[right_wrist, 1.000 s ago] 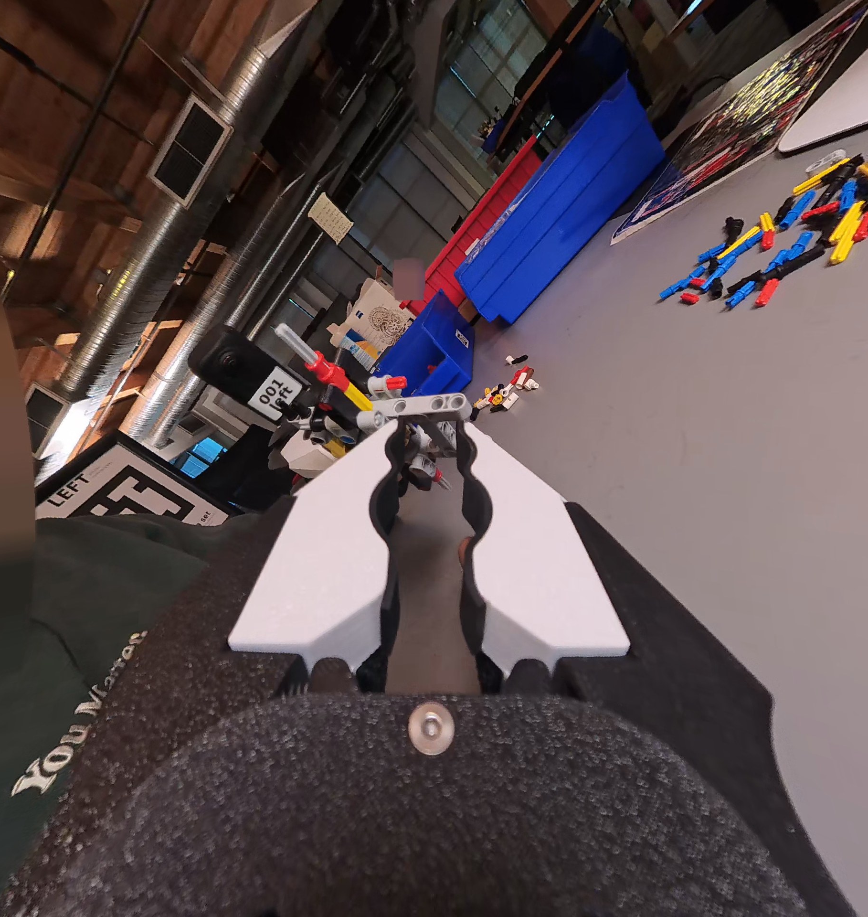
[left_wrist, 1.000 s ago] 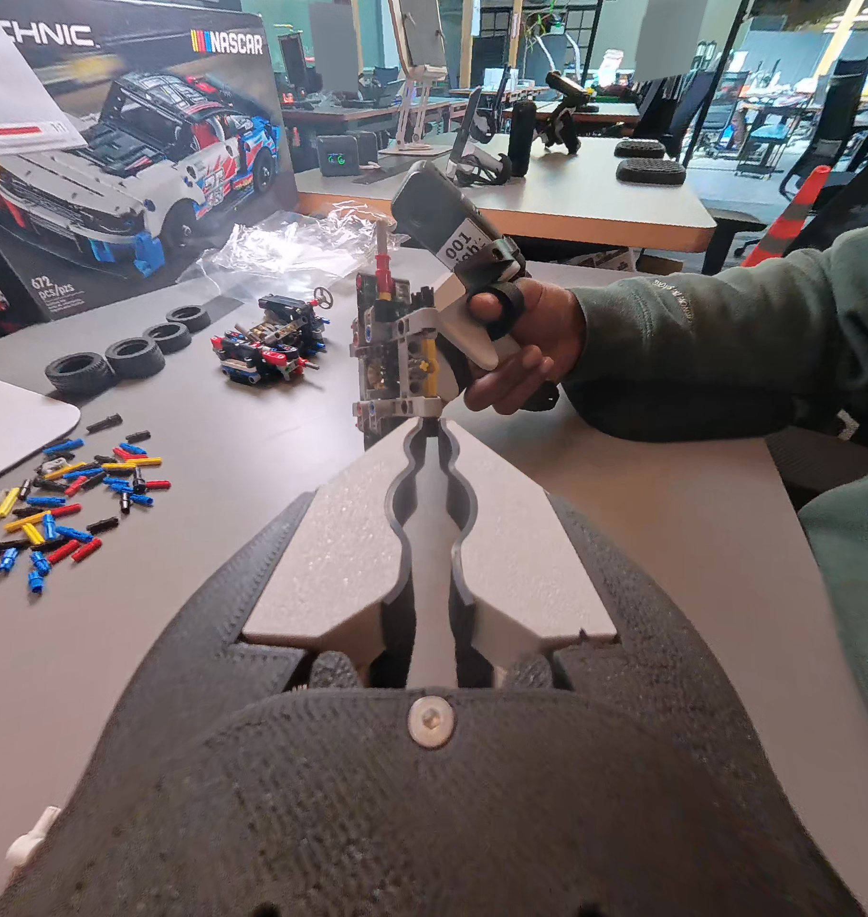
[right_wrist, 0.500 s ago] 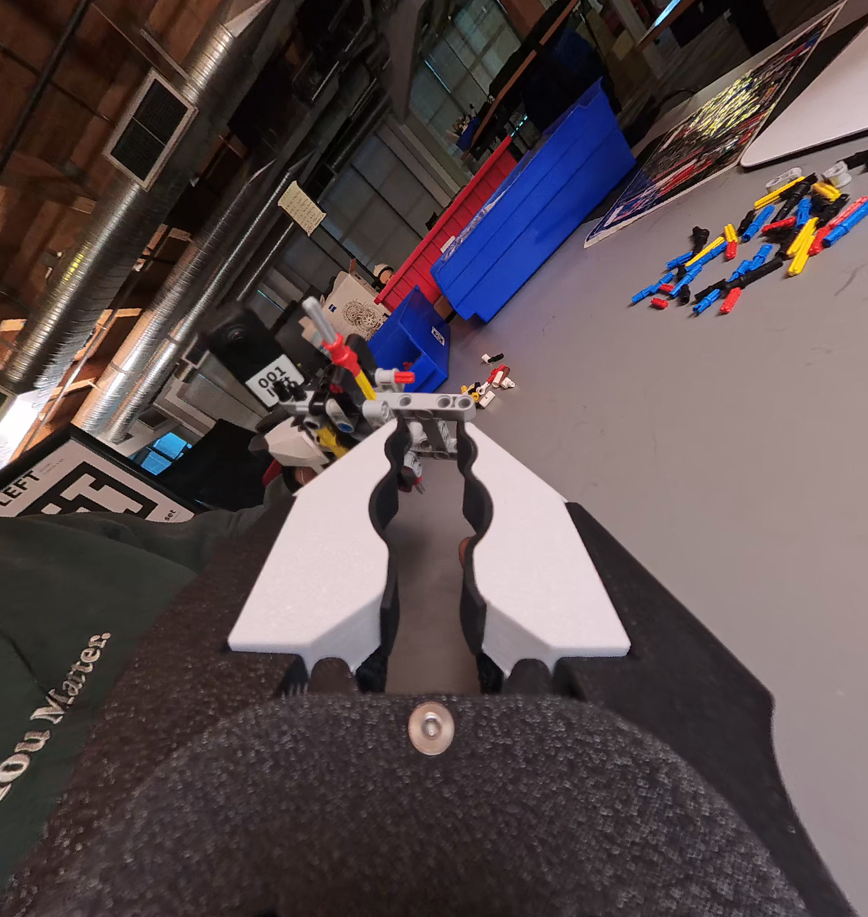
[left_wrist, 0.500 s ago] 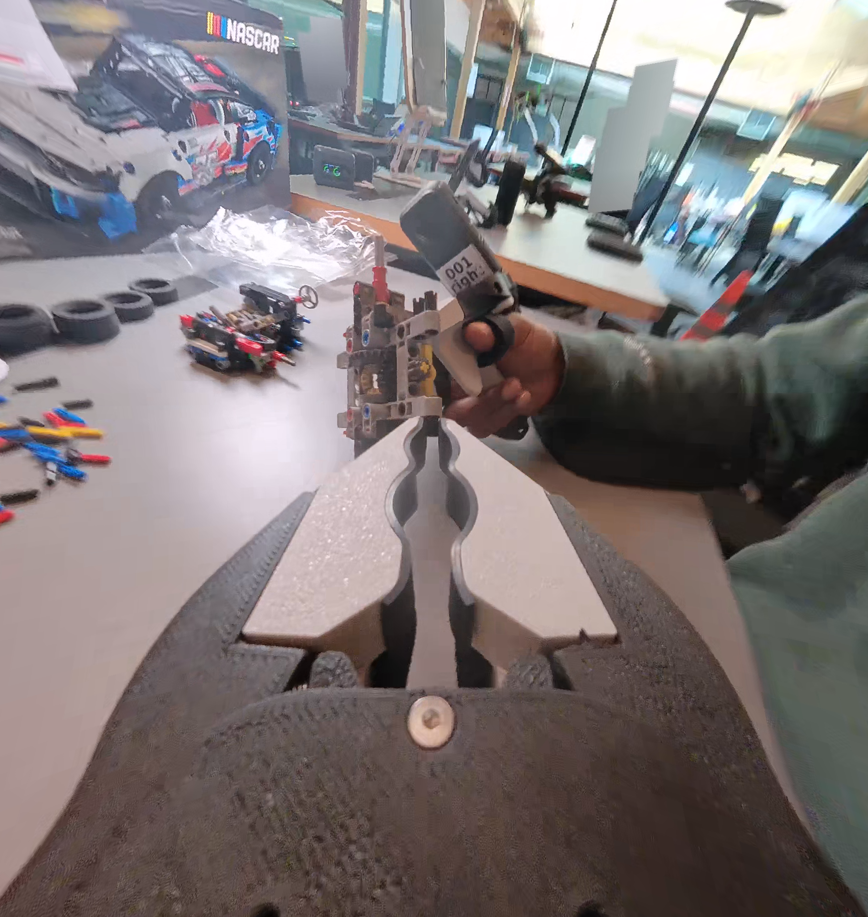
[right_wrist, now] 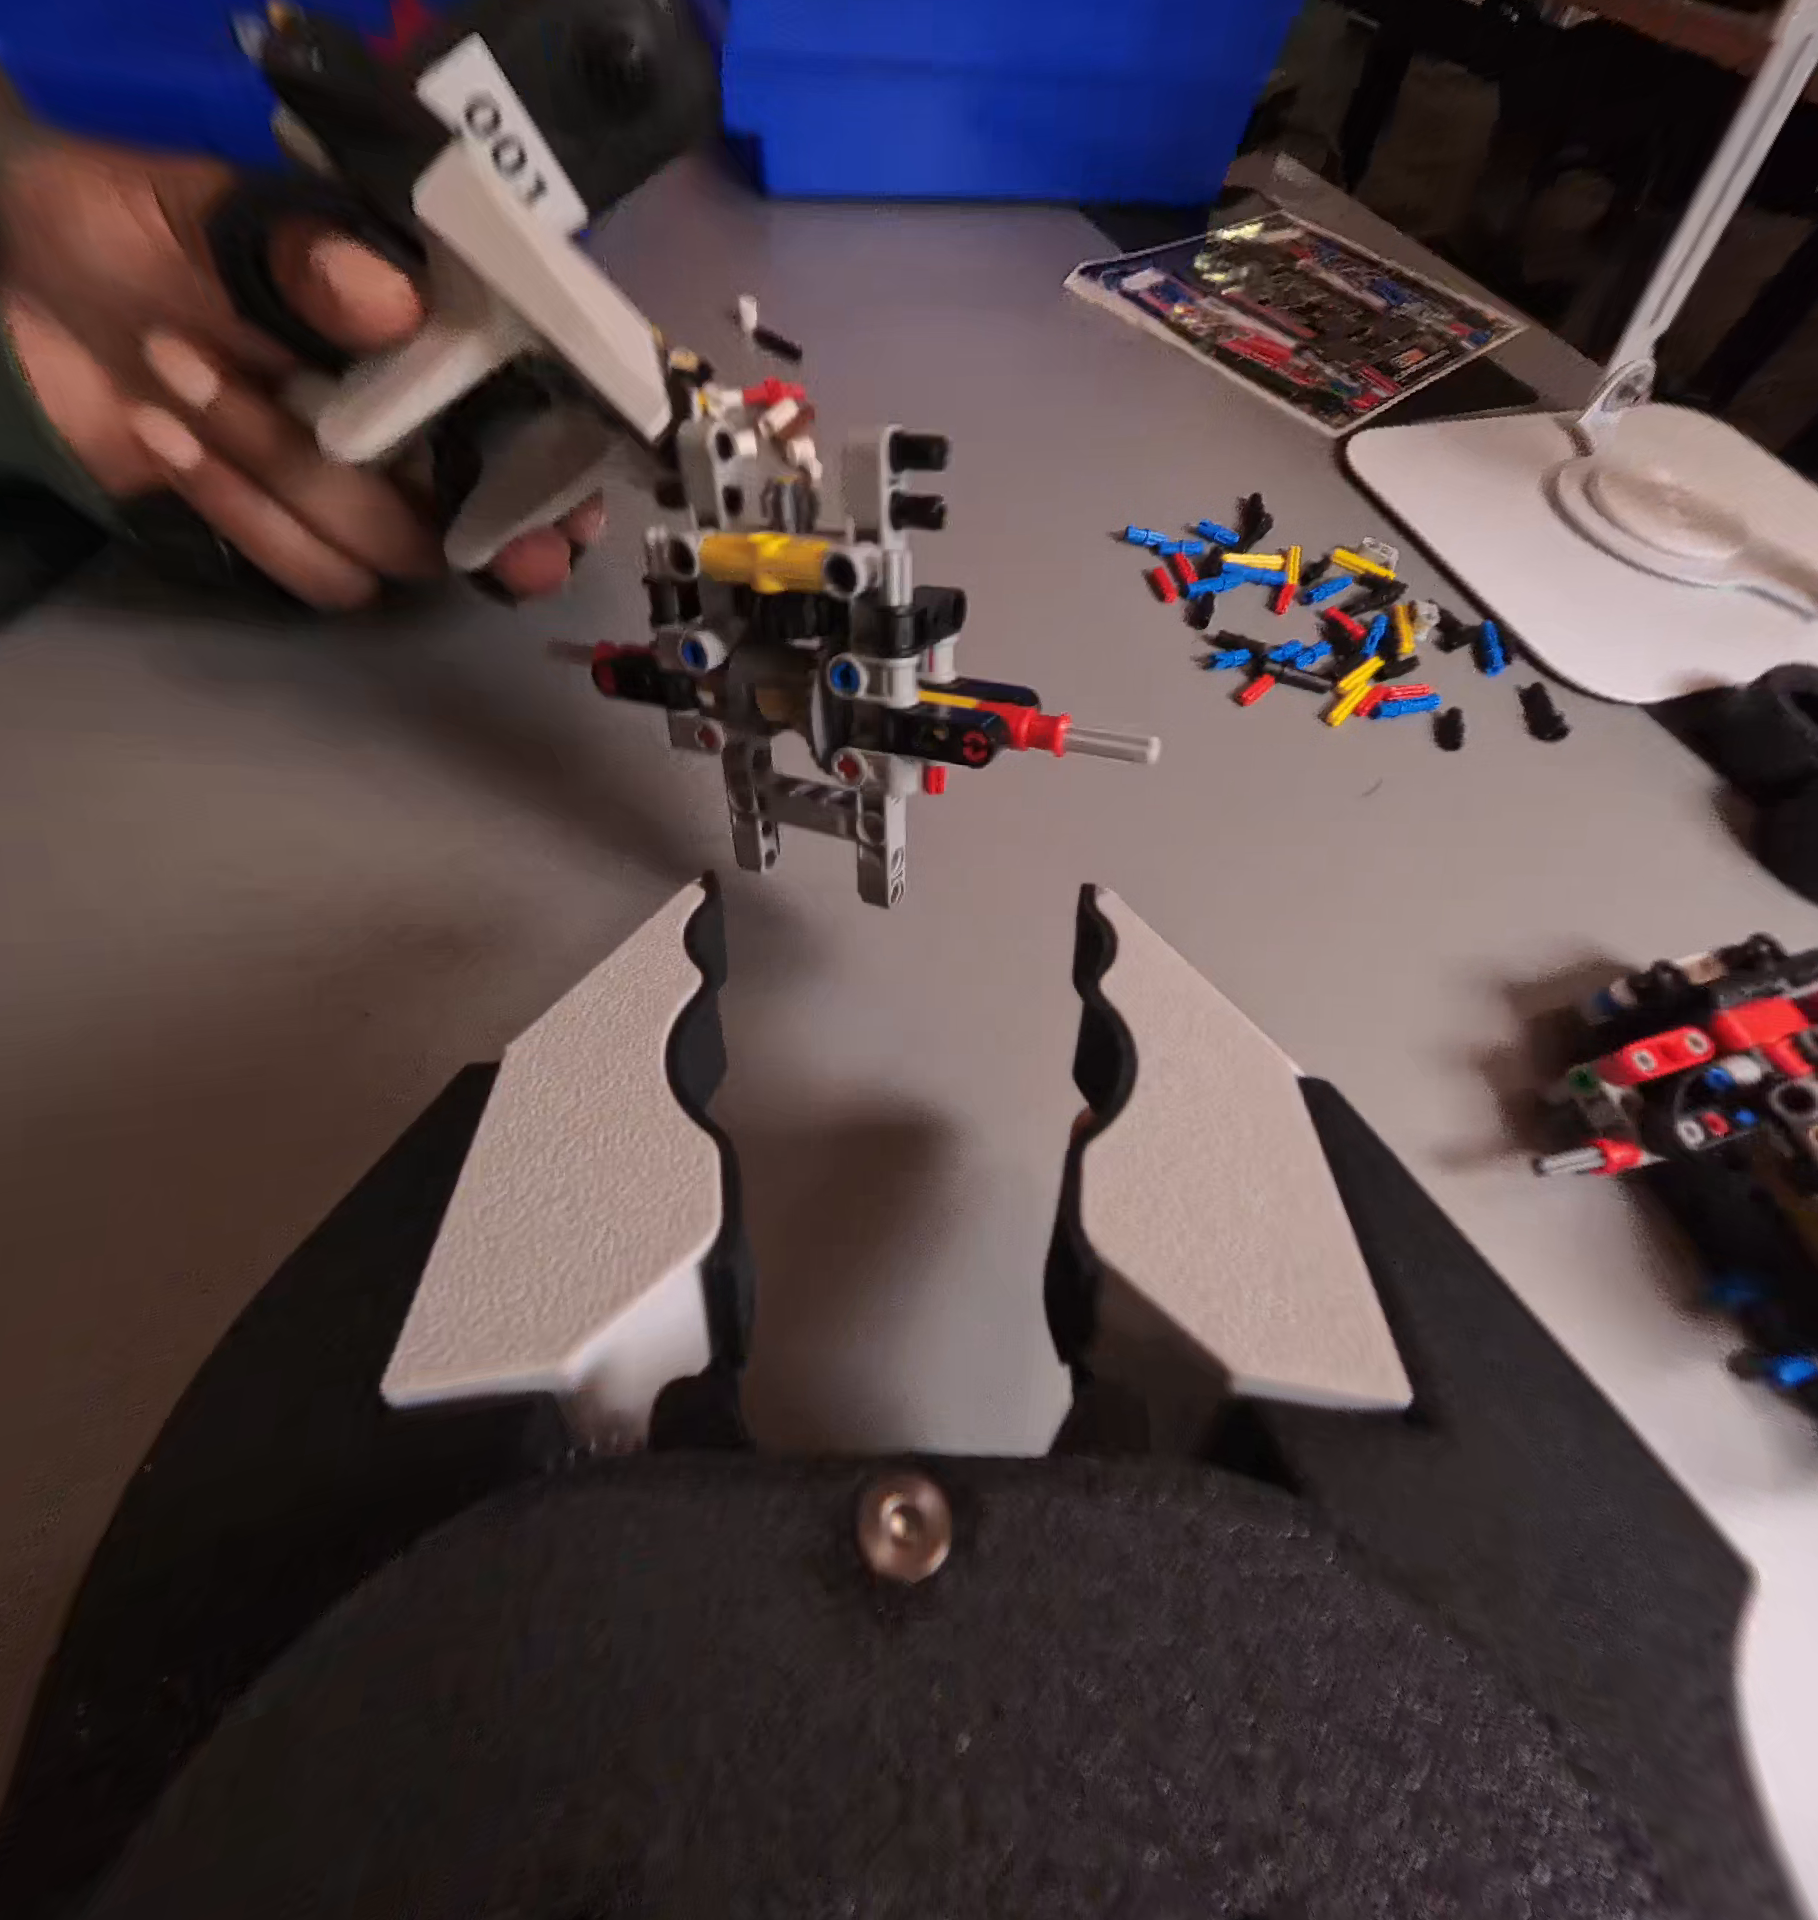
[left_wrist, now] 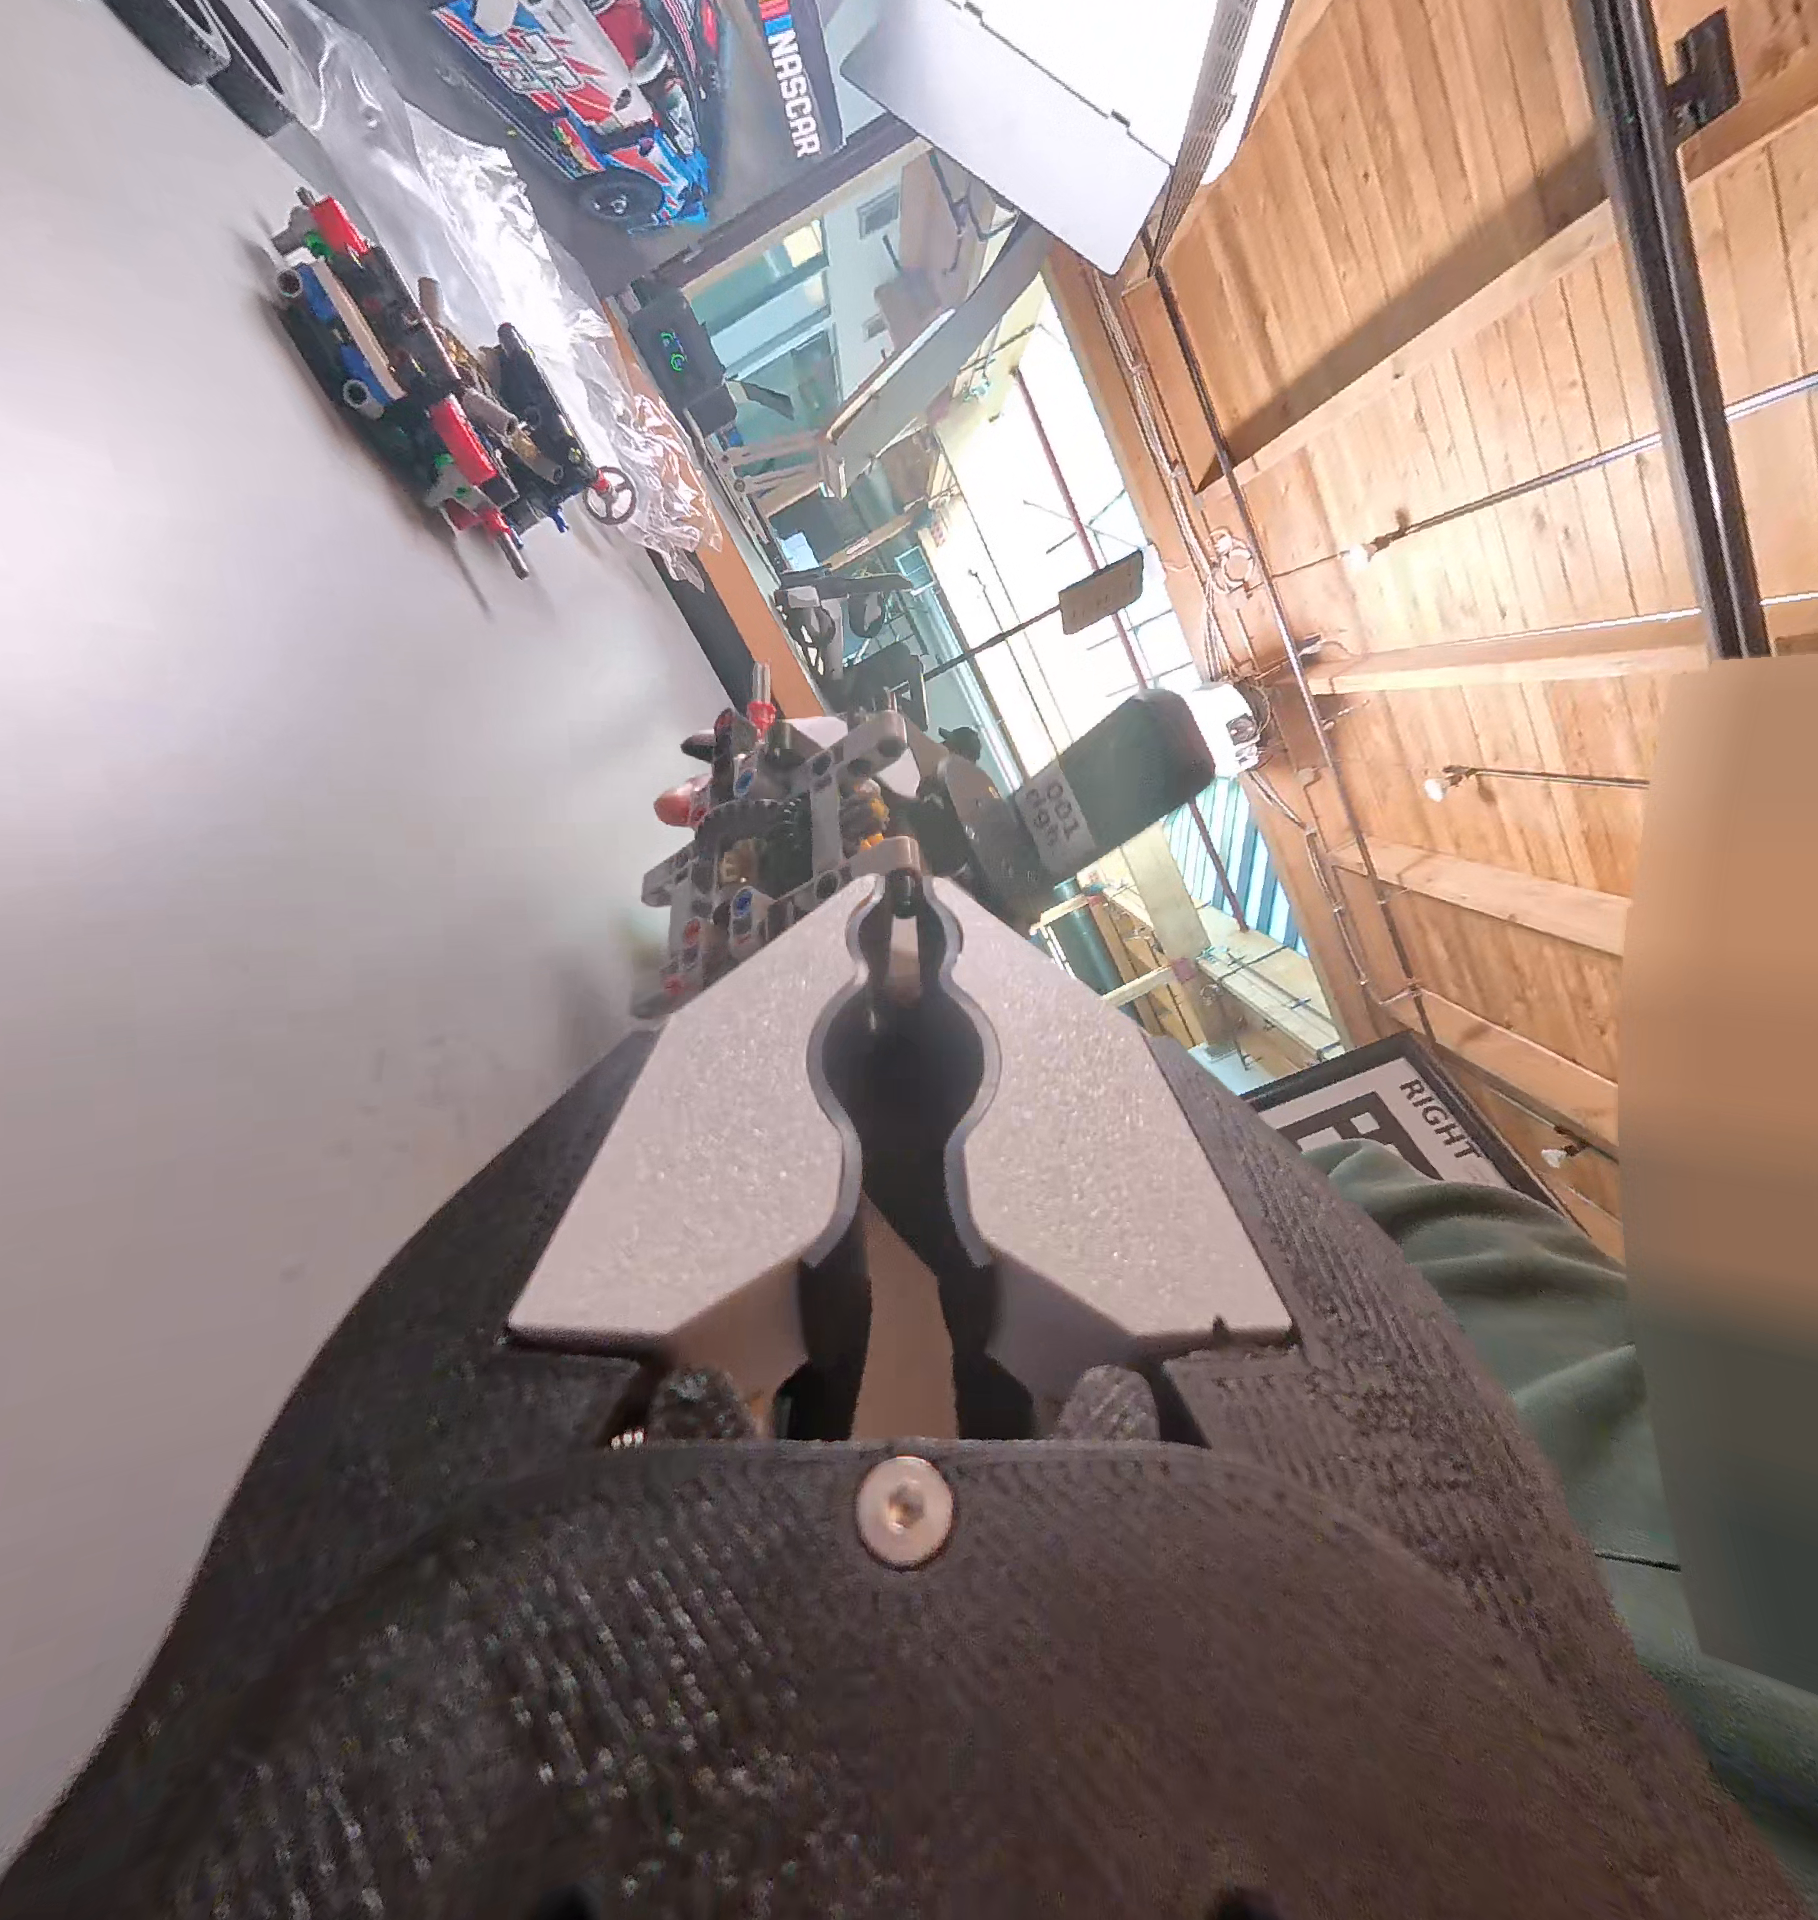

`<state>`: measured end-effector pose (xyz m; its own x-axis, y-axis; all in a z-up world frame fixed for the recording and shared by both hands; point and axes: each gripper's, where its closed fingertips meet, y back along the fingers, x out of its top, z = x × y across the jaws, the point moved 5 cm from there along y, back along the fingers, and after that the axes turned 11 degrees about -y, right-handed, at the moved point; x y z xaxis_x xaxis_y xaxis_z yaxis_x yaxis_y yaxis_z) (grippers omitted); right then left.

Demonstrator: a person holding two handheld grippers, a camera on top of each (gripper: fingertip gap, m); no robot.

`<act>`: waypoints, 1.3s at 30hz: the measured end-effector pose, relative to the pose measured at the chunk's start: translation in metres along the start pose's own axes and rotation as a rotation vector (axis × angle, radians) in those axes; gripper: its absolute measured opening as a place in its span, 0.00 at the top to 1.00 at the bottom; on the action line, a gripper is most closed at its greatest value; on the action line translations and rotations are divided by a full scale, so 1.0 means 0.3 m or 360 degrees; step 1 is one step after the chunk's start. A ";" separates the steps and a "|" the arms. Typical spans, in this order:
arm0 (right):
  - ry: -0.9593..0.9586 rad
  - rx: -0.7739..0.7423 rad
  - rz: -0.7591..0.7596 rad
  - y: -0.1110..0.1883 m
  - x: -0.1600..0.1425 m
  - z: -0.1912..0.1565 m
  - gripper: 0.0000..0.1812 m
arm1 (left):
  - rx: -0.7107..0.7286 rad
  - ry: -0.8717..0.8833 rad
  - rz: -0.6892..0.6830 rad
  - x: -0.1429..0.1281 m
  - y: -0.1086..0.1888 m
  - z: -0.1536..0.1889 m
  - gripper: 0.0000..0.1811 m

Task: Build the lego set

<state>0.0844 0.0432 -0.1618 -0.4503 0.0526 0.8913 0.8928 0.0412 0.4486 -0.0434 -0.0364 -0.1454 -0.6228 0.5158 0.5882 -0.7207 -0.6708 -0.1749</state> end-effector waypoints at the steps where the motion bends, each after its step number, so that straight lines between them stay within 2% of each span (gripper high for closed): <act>1: 0.0083 -0.0027 -0.0046 -0.014 -0.009 -0.016 0.62 | -0.0007 0.0019 0.0016 0.001 -0.001 0.000 1.00; 7: 0.0017 -0.0159 -0.0025 -0.108 0.014 -0.091 0.61 | -0.0081 0.0107 0.0105 -0.001 -0.024 0.025 0.99; 10: 0.0018 -0.0264 0.0018 -0.111 0.029 -0.071 0.71 | -0.0097 0.0110 0.0129 0.005 -0.025 0.030 0.99; 13: 0.0003 -0.0194 0.0003 -0.096 0.036 -0.066 0.72 | -0.0097 0.0141 0.0132 0.014 -0.013 0.016 1.00; 16: 0.0024 -0.0103 -0.0096 -0.078 0.030 -0.068 0.72 | -0.0125 0.0142 0.0037 0.003 -0.015 0.012 0.99; 19: -0.0072 0.0114 -0.0271 -0.054 0.017 -0.066 0.72 | -0.0093 -0.0089 -0.0077 0.008 -0.012 0.025 0.94; 22: -0.0167 0.0355 -0.0498 -0.029 -0.004 -0.067 0.73 | -0.0026 -0.0488 -0.0215 0.023 -0.006 0.049 0.87; 25: -0.0183 0.0576 -0.0683 -0.014 -0.006 -0.076 0.79 | 0.0198 -0.1059 -0.0505 0.000 0.000 0.033 0.74; 27: -0.0153 0.0589 -0.0742 -0.020 0.006 -0.069 0.80 | 0.0364 -0.1373 -0.0753 -0.033 0.010 -0.007 0.66; 29: -0.0117 0.0628 -0.0816 -0.025 0.008 -0.073 0.80 | 0.0382 -0.1468 -0.0901 -0.071 0.008 -0.024 0.62; 33: -0.0090 0.0720 -0.0890 -0.042 -0.016 -0.086 0.78 | 0.0332 -0.1577 -0.1065 -0.132 -0.011 -0.023 0.55; 37: -0.0136 0.0754 -0.0882 -0.063 -0.037 -0.090 0.76 | 0.0351 -0.1762 -0.1245 -0.185 -0.022 -0.031 0.53; 39: -0.0130 0.0726 -0.0861 -0.069 -0.039 -0.088 0.75 | 0.0370 -0.1809 -0.1322 -0.204 -0.024 -0.039 0.56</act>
<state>0.0716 0.0155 -0.1797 -0.8443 -0.0194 0.5355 0.4572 0.4950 0.7389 -0.0035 -0.0570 -0.1893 0.6069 0.1702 0.7763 -0.6147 -0.5186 0.5943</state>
